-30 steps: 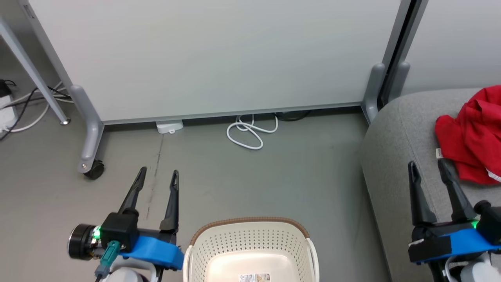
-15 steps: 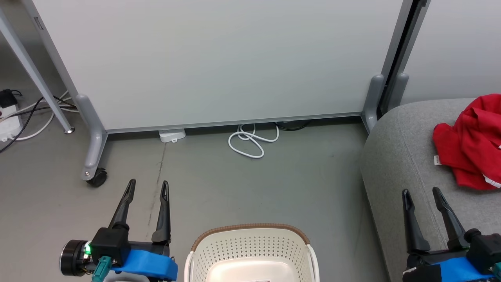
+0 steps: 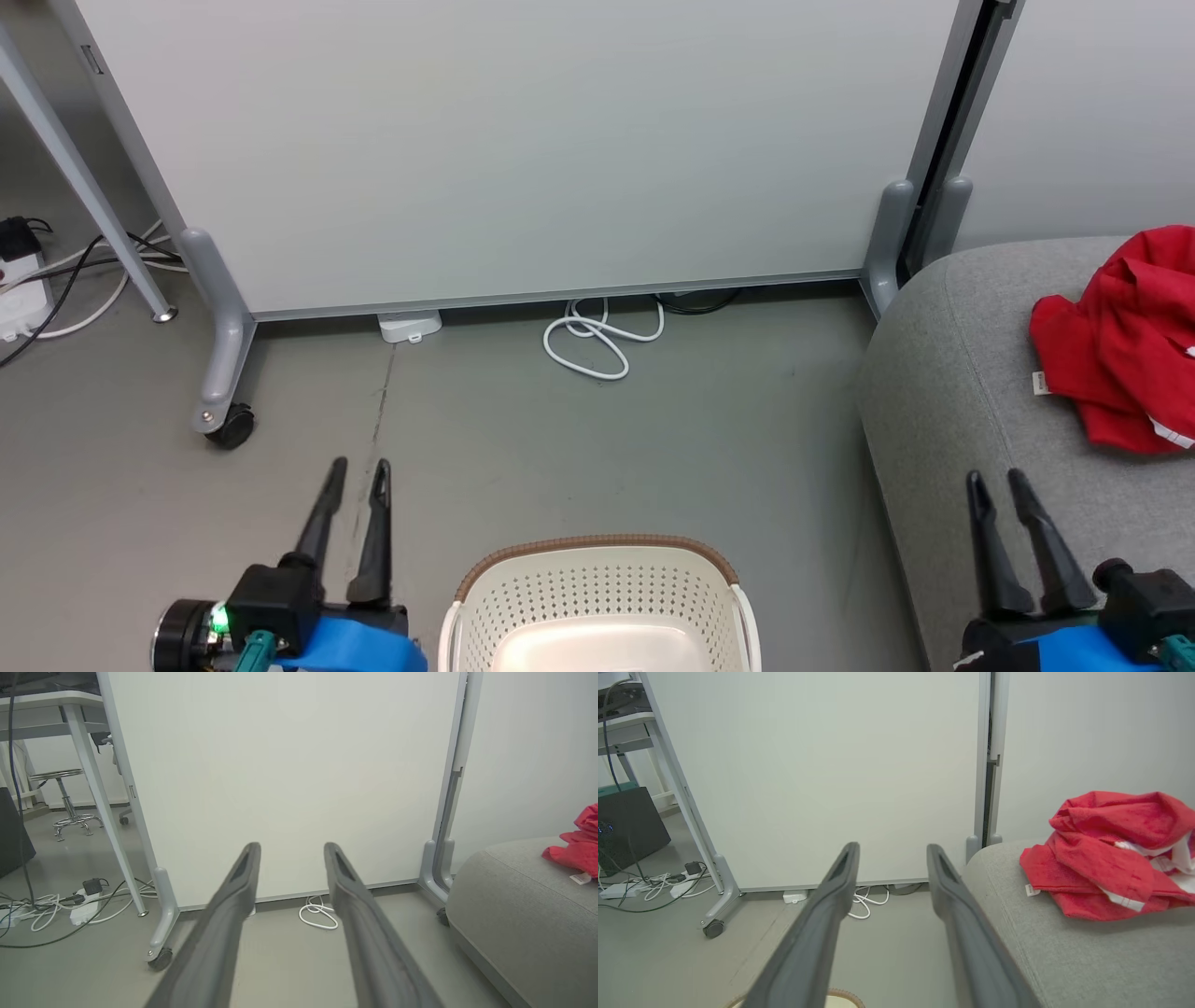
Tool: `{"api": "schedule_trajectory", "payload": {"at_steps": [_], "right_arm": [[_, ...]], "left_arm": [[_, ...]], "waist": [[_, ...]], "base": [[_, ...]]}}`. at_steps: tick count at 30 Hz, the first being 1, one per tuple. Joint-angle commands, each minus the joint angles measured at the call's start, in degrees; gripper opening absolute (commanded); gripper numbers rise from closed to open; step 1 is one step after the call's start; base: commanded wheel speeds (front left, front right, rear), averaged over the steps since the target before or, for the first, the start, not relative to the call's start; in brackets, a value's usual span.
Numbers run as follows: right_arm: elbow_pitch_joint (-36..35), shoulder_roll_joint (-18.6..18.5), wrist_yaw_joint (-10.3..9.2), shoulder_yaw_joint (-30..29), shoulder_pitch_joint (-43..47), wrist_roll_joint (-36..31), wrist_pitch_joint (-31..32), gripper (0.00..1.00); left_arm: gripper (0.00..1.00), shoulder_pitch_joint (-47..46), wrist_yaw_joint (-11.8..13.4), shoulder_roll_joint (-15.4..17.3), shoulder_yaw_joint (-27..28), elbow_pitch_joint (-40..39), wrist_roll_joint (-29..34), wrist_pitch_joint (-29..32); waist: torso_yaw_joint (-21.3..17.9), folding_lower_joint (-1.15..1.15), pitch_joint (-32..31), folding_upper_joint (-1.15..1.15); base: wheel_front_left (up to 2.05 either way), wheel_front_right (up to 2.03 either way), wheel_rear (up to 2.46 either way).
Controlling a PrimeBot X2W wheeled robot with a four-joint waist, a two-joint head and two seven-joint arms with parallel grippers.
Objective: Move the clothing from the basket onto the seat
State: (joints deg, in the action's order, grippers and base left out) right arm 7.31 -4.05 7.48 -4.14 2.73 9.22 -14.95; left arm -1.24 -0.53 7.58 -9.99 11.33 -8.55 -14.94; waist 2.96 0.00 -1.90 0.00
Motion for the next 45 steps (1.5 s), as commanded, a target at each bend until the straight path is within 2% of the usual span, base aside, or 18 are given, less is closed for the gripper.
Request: {"api": "schedule_trajectory", "payload": {"at_steps": [1, 27, 45], "right_arm": [[0.6, 0.0, 0.0, 0.0, 0.0, 0.2, 0.2, 0.0], [2.8, 0.4, 0.0, -0.8, -2.9, 26.0, 6.9, 0.0], [3.7, 0.6, 0.01, -1.2, -4.5, 39.9, 10.4, 0.0]], "left_arm": [[0.0, 0.3, 0.0, -0.1, 0.0, 0.5, -0.3, 0.2], [0.0, -1.2, -2.2, -1.7, 5.2, 1.6, -26.2, 6.9], [0.0, -2.3, -3.4, -2.4, 8.0, 1.8, -40.2, 10.5]], "waist": [[0.0, 0.0, 0.0, 0.0], [-0.6, 0.0, 0.4, 0.0], [-1.0, 0.0, 0.7, 0.0]], "base": [[0.0, 0.0, 0.0], [0.0, 0.0, 0.0], [0.0, 0.0, 0.0]]}}
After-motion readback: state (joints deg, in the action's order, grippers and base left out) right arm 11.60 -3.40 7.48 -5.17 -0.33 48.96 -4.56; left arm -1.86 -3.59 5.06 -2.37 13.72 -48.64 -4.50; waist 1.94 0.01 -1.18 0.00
